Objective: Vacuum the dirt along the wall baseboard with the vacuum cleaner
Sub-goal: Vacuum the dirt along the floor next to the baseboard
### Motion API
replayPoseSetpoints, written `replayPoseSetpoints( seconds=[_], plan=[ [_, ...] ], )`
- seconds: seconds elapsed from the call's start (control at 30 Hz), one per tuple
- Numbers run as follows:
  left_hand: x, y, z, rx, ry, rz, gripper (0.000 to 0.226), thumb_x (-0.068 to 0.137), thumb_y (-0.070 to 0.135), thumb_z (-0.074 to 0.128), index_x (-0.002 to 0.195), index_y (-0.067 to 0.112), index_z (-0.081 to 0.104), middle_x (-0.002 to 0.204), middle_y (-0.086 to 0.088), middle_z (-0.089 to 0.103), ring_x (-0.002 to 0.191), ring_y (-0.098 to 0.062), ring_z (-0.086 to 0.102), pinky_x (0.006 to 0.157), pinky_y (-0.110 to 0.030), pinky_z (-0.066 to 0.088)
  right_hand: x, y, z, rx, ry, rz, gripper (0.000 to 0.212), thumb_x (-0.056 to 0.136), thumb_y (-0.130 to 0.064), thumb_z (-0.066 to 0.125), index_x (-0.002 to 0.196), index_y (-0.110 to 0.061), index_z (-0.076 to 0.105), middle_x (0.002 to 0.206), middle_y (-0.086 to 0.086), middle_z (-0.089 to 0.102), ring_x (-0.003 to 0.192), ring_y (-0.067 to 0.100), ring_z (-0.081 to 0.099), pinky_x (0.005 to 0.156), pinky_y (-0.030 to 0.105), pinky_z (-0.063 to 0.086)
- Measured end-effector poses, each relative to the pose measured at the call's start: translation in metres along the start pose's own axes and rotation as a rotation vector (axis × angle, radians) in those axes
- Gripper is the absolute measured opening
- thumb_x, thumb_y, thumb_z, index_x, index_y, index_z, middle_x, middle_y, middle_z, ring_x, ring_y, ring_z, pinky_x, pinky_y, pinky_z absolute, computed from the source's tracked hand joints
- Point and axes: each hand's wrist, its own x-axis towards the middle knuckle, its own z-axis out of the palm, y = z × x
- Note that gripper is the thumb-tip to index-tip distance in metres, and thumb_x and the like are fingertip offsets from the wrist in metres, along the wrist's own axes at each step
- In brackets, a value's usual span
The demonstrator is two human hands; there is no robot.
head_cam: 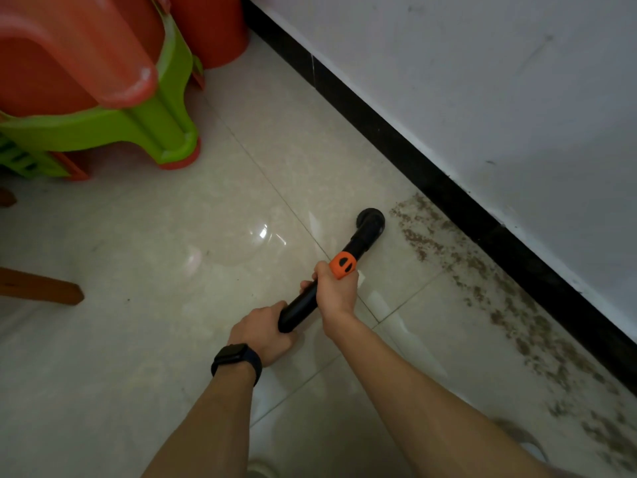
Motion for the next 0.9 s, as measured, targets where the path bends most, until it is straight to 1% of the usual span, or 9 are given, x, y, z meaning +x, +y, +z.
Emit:
replayPoseSetpoints(
  seconds=[0.07,0.13,0.23,0.33,0.47,0.63,0.73,0.8,0.9],
  plan=[
    [0.0,0.004,0.002,-0.014,-0.001,0.006,0.016,0.076,0.036,0.06,0.086,0.033,0.049,0.076,0.008,0.06,0.064,-0.013,0.057,0.054,-0.026,0.042,0.0,-0.003,-0.003,0.014,0.016,-0.007,0.037,0.088,-0.016,0.064,0.122,-0.008,0.051,0.074,0.002,0.067,0.061,0.021,0.074,0.068,0.043,0.065],
    [0.001,0.01,0.004,-0.013,-0.006,0.019,0.018,0.076,0.037,0.06,0.089,0.033,0.05,0.077,0.009,0.06,0.065,-0.012,0.057,0.054,-0.026,0.042,0.001,-0.006,-0.008,0.011,0.034,-0.014,0.04,0.088,-0.015,0.064,0.125,-0.005,0.052,0.078,0.005,0.067,0.061,0.021,0.074,0.068,0.043,0.065],
    [0.004,0.02,0.007,-0.021,-0.004,0.037,0.019,0.076,0.036,0.06,0.092,0.033,0.051,0.078,0.009,0.06,0.065,-0.012,0.057,0.055,-0.026,0.043,0.006,-0.013,-0.016,0.007,0.054,-0.021,0.041,0.088,-0.014,0.064,0.125,-0.002,0.053,0.078,0.006,0.065,0.057,0.021,0.072,0.065,0.041,0.064],
    [0.009,0.03,0.01,-0.044,-0.007,0.043,0.018,0.076,0.035,0.06,0.091,0.034,0.05,0.077,0.009,0.06,0.064,-0.011,0.057,0.053,-0.025,0.041,0.012,-0.021,-0.022,0.0,0.058,-0.027,0.041,0.087,-0.014,0.064,0.125,-0.001,0.054,0.074,0.006,0.064,0.055,0.021,0.071,0.062,0.038,0.062],
    [0.014,0.038,0.012,-0.068,-0.005,0.049,0.016,0.075,0.036,0.06,0.086,0.035,0.048,0.075,0.009,0.06,0.063,-0.01,0.057,0.053,-0.025,0.04,0.018,-0.029,-0.026,0.002,0.057,-0.027,0.041,0.087,-0.015,0.064,0.125,-0.001,0.055,0.076,0.006,0.064,0.055,0.02,0.071,0.058,0.033,0.059],
    [0.021,0.046,0.014,-0.067,-0.001,0.061,0.018,0.073,0.037,0.059,0.09,0.035,0.051,0.075,0.01,0.06,0.063,-0.011,0.058,0.053,-0.024,0.042,0.023,-0.034,-0.032,0.0,0.065,-0.031,0.042,0.086,-0.016,0.064,0.125,-0.001,0.055,0.079,0.008,0.065,0.056,0.02,0.071,0.06,0.035,0.06],
    [0.026,0.053,0.016,-0.061,-0.004,0.076,0.02,0.073,0.038,0.058,0.092,0.035,0.052,0.077,0.009,0.061,0.065,-0.012,0.059,0.056,-0.026,0.046,0.028,-0.039,-0.038,0.001,0.085,-0.035,0.042,0.086,-0.015,0.065,0.123,0.0,0.056,0.079,0.009,0.065,0.056,0.02,0.07,0.061,0.038,0.062],
    [0.03,0.058,0.017,-0.051,-0.002,0.087,0.022,0.074,0.038,0.059,0.095,0.034,0.053,0.079,0.008,0.061,0.067,-0.014,0.06,0.06,-0.027,0.05,0.031,-0.042,-0.042,0.002,0.094,-0.036,0.041,0.085,-0.015,0.066,0.122,0.0,0.057,0.079,0.01,0.066,0.055,0.02,0.07,0.063,0.041,0.063],
    [0.034,0.065,0.018,-0.044,0.004,0.099,0.022,0.077,0.037,0.059,0.098,0.033,0.054,0.08,0.008,0.061,0.068,-0.014,0.06,0.061,-0.027,0.05,0.036,-0.047,-0.046,-0.001,0.099,-0.035,0.042,0.084,-0.014,0.066,0.123,0.0,0.057,0.08,0.008,0.066,0.057,0.02,0.071,0.07,0.048,0.065]
  ],
)
